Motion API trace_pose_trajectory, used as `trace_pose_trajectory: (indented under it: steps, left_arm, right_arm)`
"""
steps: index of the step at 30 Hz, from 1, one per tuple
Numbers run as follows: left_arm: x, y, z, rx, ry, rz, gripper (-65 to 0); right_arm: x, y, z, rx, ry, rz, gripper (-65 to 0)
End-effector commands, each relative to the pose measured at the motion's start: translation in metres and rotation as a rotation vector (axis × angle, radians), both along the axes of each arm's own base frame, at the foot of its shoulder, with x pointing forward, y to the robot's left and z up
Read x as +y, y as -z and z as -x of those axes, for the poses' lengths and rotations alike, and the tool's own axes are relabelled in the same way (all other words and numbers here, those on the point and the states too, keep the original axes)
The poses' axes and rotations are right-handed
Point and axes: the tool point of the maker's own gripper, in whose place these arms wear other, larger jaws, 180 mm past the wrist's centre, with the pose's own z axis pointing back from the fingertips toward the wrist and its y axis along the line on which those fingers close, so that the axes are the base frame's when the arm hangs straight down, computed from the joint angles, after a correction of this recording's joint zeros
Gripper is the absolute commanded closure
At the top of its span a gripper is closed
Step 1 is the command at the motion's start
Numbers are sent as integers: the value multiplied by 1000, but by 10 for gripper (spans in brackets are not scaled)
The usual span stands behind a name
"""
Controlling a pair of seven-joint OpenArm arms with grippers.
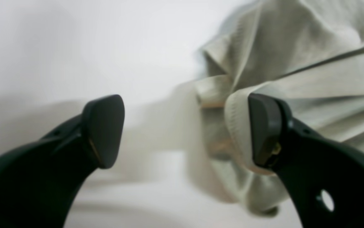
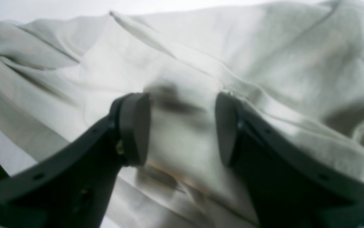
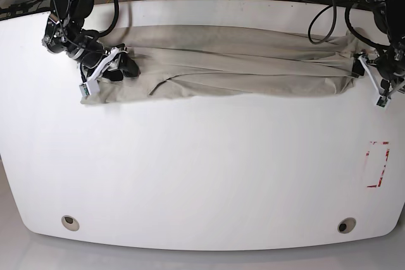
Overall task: Fold the T-shirt properly
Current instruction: 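Release the shirt with the left gripper and regrasp its folded end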
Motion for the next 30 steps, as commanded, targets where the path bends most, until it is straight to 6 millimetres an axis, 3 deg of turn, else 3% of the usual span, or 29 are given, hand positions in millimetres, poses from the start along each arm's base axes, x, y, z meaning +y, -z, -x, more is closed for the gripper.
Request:
trace_pose_trajectory:
  steps: [1,6,10,14,24,30]
  left_arm:
    - [30,-22,-4,-21,-21,-73,-518]
    - [61,-35,4,-37,-95,-99,-518]
    - [65,-50,1,-77,-101,-123,-518]
    - [54,-61,0,-81,-87,-111,-518]
    - [17,-97,0,-202,-43,155,-518]
    - [2,-89,11,-213,-22,306,-518]
  right_arm:
    - [-9,9,11,60,-15,53,-327]
    - [-9,9,11,60,-15,53,-327]
    - [-8,9,11,60,-15,52,-327]
    - [-9,9,11,60,-15,53,-327]
    - [-9,9,11,64,-17,54,-327]
    - [-9,10,12,65,-17,54,-327]
